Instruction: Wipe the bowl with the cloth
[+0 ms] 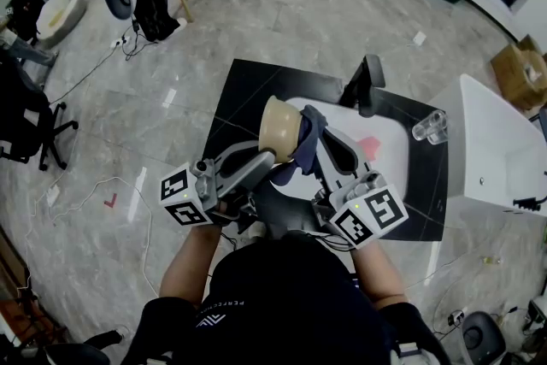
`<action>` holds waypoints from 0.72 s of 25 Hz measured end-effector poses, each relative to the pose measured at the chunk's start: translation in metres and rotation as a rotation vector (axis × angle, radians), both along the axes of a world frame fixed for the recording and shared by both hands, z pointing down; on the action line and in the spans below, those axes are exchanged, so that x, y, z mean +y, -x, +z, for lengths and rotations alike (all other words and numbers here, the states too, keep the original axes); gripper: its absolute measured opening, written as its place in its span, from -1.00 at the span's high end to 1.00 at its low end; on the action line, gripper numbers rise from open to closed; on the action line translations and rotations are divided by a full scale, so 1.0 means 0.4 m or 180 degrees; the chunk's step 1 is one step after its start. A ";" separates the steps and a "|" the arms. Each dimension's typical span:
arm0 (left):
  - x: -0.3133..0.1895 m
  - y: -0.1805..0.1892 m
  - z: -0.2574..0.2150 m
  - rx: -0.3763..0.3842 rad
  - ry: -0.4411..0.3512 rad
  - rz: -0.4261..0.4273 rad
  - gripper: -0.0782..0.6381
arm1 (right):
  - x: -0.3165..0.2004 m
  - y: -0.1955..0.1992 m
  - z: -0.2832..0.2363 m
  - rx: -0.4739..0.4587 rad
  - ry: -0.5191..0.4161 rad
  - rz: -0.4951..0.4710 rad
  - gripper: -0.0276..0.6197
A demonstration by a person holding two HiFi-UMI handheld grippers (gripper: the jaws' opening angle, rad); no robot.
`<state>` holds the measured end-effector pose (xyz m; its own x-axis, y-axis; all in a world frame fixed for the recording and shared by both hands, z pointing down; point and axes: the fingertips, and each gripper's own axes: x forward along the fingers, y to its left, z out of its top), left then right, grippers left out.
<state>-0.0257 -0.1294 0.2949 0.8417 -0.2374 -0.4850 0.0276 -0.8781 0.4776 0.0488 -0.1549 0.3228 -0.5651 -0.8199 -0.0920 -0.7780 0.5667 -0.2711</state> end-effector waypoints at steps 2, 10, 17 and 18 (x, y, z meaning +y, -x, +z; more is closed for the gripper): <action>-0.005 0.005 0.001 0.0010 0.0009 -0.0039 0.72 | 0.002 0.005 0.002 -0.0014 0.0017 -0.0046 0.74; -0.018 0.011 0.003 -0.0057 -0.0027 -0.0167 0.72 | 0.016 0.020 0.005 -0.0122 0.0098 -0.0220 0.74; -0.035 0.013 0.013 -0.0089 0.0052 -0.0309 0.73 | 0.034 0.032 0.002 -0.0167 0.0102 -0.0364 0.74; -0.037 0.013 0.016 -0.0108 0.0051 -0.0334 0.72 | 0.036 0.034 0.003 -0.0172 0.0104 -0.0381 0.74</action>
